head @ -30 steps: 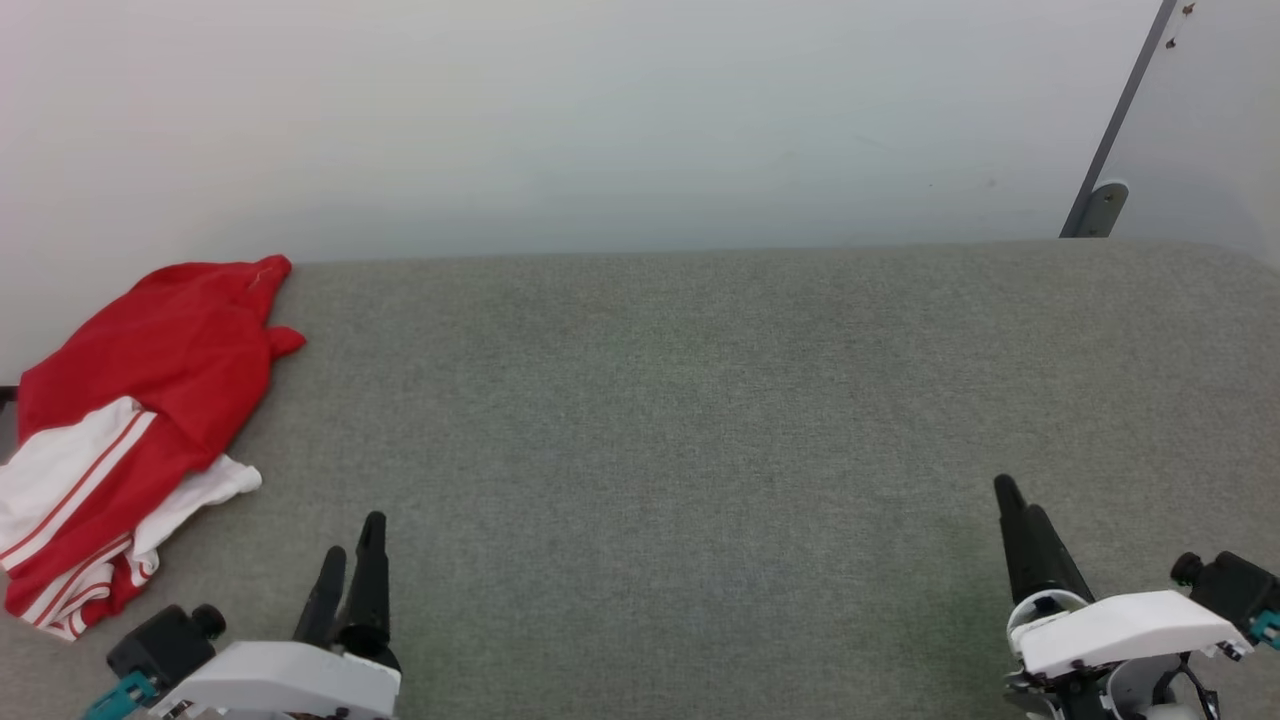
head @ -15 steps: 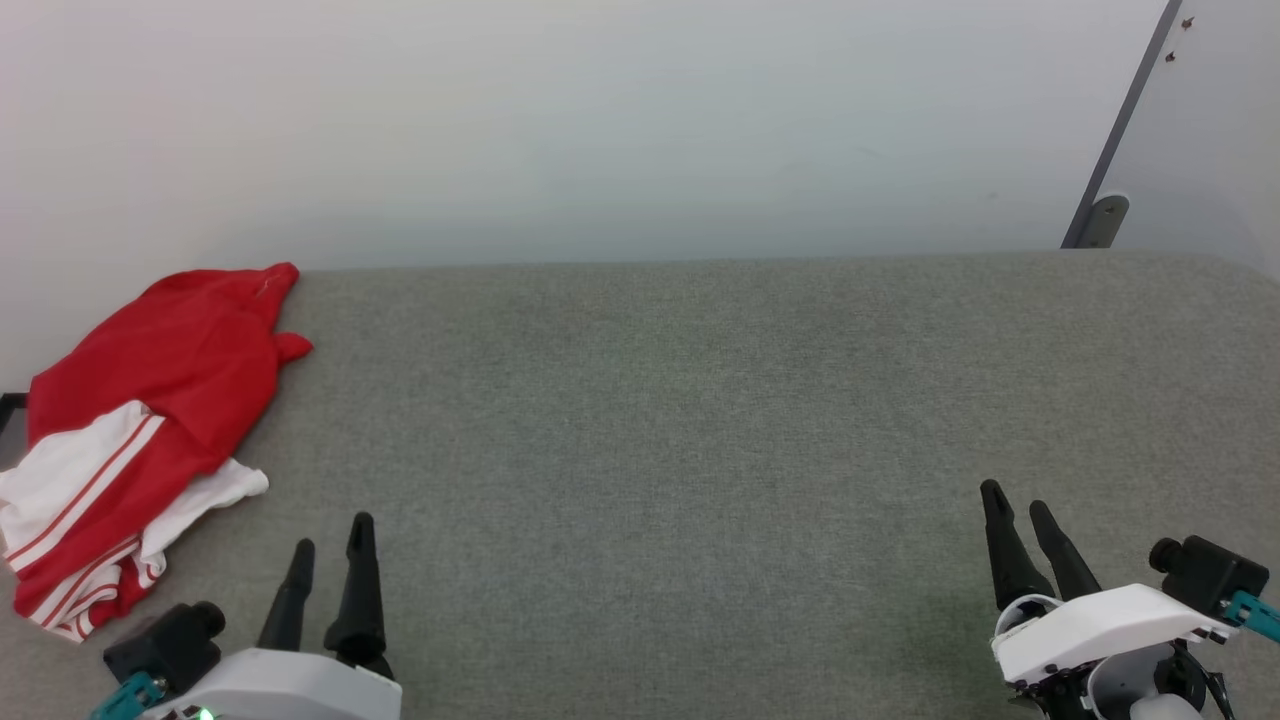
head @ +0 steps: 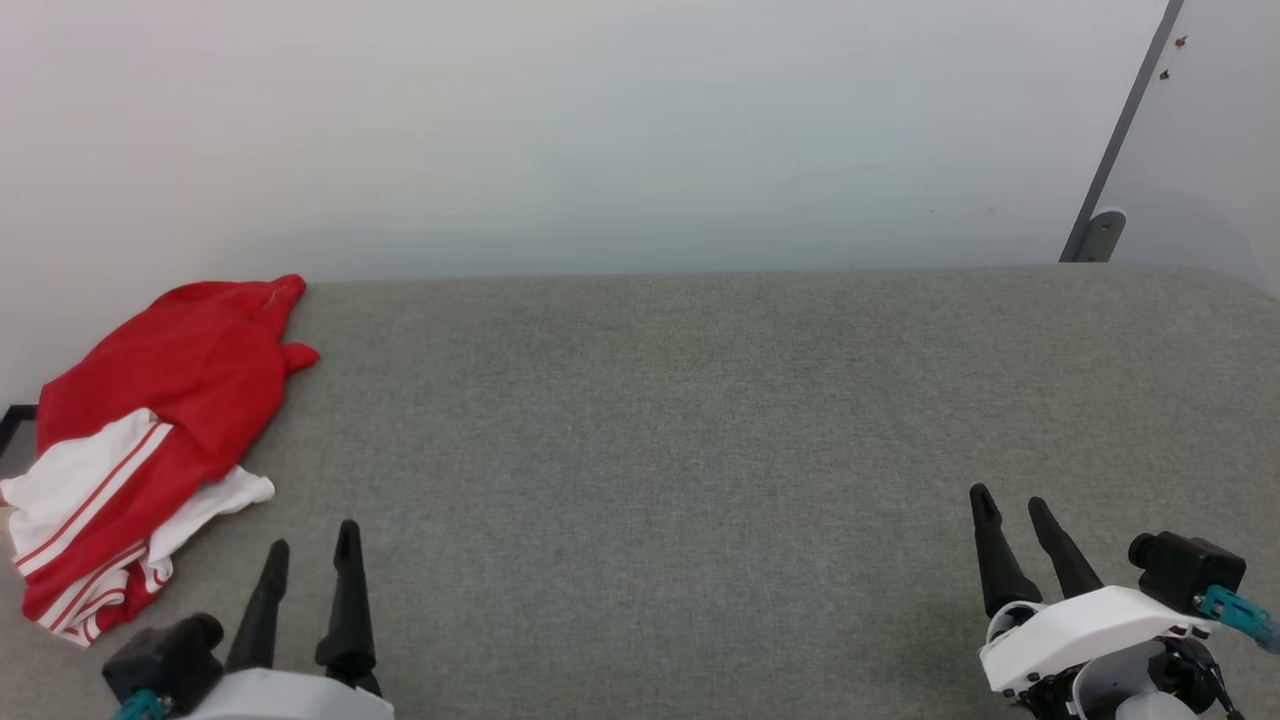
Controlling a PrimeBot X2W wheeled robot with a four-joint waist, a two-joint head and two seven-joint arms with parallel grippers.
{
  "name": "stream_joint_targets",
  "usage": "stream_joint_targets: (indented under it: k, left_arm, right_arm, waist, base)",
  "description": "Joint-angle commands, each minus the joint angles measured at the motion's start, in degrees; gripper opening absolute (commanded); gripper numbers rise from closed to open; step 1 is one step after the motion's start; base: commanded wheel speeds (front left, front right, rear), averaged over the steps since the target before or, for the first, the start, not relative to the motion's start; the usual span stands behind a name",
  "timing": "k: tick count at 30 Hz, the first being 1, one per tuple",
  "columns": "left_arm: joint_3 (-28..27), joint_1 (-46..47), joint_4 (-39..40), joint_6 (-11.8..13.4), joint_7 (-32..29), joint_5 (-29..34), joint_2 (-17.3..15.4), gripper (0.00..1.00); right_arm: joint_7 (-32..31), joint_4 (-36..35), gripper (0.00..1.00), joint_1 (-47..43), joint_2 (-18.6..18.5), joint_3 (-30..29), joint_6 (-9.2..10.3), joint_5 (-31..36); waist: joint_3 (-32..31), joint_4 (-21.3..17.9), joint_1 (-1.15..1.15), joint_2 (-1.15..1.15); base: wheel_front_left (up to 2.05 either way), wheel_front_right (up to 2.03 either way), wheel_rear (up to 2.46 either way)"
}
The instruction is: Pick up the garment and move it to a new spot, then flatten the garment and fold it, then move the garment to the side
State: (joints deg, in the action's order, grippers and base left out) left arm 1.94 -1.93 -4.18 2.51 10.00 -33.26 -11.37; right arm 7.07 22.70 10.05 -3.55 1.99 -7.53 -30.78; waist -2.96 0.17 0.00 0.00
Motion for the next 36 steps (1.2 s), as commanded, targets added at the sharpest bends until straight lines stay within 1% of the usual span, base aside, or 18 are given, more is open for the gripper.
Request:
stream_joint_targets:
  k: [1,6,19,36]
  left_arm:
    - [-0.25,-0.46,0.80,-0.28,0.52,1.81,-0.17,1.00]
    - [-1.03,-1.26,1.55,-0.66,1.21,4.97,0.23,1.00]
    - [-2.82,-2.83,2.61,-2.62,2.79,11.96,0.70,1.00]
    - [-5.98,-4.27,3.36,-4.53,4.66,18.96,1.56,1.00]
  right_arm:
    - [0.36,-0.28,1.00,0.73,-0.05,-0.19,0.05,1.63]
    - [0.71,-0.51,1.00,0.53,-0.02,-0.13,0.05,4.44]
    - [2.09,-1.34,1.00,0.12,0.06,-0.94,0.06,11.74]
    - [4.19,-2.68,1.00,0.01,0.20,-1.59,0.07,21.08]
  waist:
    - [-0.13,0.01,0.00,0.00]
    - [-0.47,0.05,0.00,0.00]
    - [-1.00,0.06,0.00,0.00]
    - [-1.50,-0.02,0.00,0.00]
  base:
    - [0.00,0.00,0.00]
    - [0.00,0.00,0.00]
    - [0.00,0.00,0.00]
    - [0.00,0.00,0.00]
